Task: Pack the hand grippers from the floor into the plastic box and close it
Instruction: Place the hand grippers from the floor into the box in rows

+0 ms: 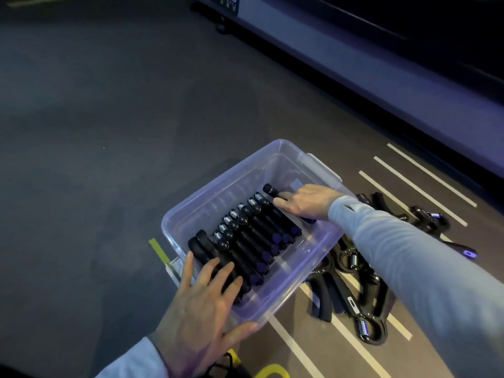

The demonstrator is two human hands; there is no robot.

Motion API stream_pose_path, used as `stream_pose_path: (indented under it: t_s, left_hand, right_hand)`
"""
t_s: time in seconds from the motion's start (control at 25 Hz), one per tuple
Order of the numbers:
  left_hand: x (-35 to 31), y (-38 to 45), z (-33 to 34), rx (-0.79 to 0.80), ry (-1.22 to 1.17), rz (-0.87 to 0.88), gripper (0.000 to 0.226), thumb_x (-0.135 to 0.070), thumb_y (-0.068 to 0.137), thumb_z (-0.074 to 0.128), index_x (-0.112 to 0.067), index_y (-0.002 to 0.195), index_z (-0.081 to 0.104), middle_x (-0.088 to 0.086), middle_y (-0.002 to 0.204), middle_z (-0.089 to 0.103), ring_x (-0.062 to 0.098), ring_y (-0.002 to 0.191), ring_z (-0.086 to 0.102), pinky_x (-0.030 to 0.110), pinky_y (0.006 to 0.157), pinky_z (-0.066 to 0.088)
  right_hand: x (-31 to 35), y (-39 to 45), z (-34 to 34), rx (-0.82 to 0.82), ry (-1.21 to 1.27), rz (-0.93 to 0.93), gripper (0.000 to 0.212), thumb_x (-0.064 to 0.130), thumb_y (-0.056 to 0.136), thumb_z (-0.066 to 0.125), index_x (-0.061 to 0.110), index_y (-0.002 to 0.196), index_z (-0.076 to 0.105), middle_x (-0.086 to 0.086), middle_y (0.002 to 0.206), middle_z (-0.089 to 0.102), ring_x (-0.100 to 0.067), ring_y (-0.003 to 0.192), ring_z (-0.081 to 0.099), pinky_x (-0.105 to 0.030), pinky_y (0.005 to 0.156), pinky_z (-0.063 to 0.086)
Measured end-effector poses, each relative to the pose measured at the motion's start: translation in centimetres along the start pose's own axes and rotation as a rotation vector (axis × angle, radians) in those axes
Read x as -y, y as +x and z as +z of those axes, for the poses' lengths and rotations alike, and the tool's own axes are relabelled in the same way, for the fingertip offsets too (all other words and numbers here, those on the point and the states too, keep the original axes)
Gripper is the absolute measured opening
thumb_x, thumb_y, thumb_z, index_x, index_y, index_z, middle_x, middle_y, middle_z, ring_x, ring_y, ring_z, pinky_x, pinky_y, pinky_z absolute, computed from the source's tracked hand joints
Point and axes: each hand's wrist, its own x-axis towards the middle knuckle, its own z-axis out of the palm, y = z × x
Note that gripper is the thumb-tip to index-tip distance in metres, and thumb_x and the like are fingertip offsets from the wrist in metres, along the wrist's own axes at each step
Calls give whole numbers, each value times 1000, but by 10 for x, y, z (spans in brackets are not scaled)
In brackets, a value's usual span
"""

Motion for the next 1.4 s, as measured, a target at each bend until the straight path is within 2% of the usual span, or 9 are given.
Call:
stream_pose_path:
  t_s: [0.24, 0.48, 0.6, 0.68, 0.84, 1.0, 1.12, 1.28, 1.4]
  left_hand:
    - [1, 3, 4, 0, -4, -4, 80, -75, 83, 20, -17, 97, 74, 6, 107, 69, 32, 102, 64, 60, 101, 14]
    - [1, 2, 0, 11, -3, -1, 77, -75, 83, 23, -18, 96, 73, 5, 105, 69, 31, 103, 63, 62, 101, 14]
    - [0, 2, -3, -2, -9, -8, 78, -73, 84, 20, -18, 96, 73, 4, 103, 69, 30, 102, 63, 60, 102, 12]
    - [0, 2, -3, 2, -18, -16, 79, -73, 84, 17, -18, 96, 73, 4, 103, 69, 30, 101, 64, 61, 101, 13]
    - [-1, 2, -3, 12, -18, -22, 79, -75, 83, 18, -19, 95, 73, 3, 103, 70, 30, 102, 64, 62, 99, 16]
    - [0, 2, -3, 28, -10, -22, 79, -76, 83, 20, -19, 95, 73, 3, 104, 69, 29, 102, 63, 62, 99, 16]
    - [-1, 1, -3, 32, -7, -19, 78, -76, 82, 21, -19, 95, 73, 3, 104, 69, 28, 102, 63, 62, 98, 17]
    - [-1, 2, -5, 34, -7, -19, 78, -76, 83, 20, -20, 94, 73, 3, 104, 70, 29, 101, 64, 61, 98, 16]
    - [-1, 2, -6, 48, 0, -22, 80, -75, 83, 18, -19, 93, 74, 4, 103, 70, 29, 101, 64, 61, 99, 16]
  right_hand:
    - [9, 21, 4, 50, -2, -30, 29, -2, 93, 33, 9, 119, 31, -24, 132, 47, -36, 78, 65, -38, 58, 39]
    - [16, 18, 19, 4, 287, 67, 38, -4, 85, 44, 9, 119, 34, -16, 153, 24, -36, 85, 63, -38, 62, 41]
    - [23, 18, 26, -58, 754, 253, 24, 14, 87, 49, 8, 110, 44, -15, 130, 51, -37, 102, 59, -42, 85, 47]
    - [25, 22, 28, -96, 947, 386, 24, 20, 91, 53, 7, 110, 47, -15, 116, 58, -32, 106, 56, -37, 89, 45]
    - [24, 27, 35, -7, 1058, 635, 46, 9, 88, 55, 0, 129, 36, -23, 128, 51, -35, 118, 52, -34, 93, 44]
    - [16, 27, 38, 1, 1194, 714, 44, 7, 87, 55, 1, 129, 44, -17, 133, 51, -32, 122, 50, -37, 102, 43]
    - [17, 29, 40, 43, 1177, 694, 48, 6, 89, 52, 6, 136, 40, -14, 137, 49, -30, 124, 49, -36, 104, 42]
    - [22, 34, 36, 122, 993, 642, 49, 3, 90, 43, 11, 138, 41, -12, 135, 53, -29, 122, 52, -29, 96, 43]
    - [25, 36, 34, 221, 983, 619, 55, 6, 91, 38, 18, 144, 31, -12, 137, 51, -30, 121, 52, -30, 90, 45]
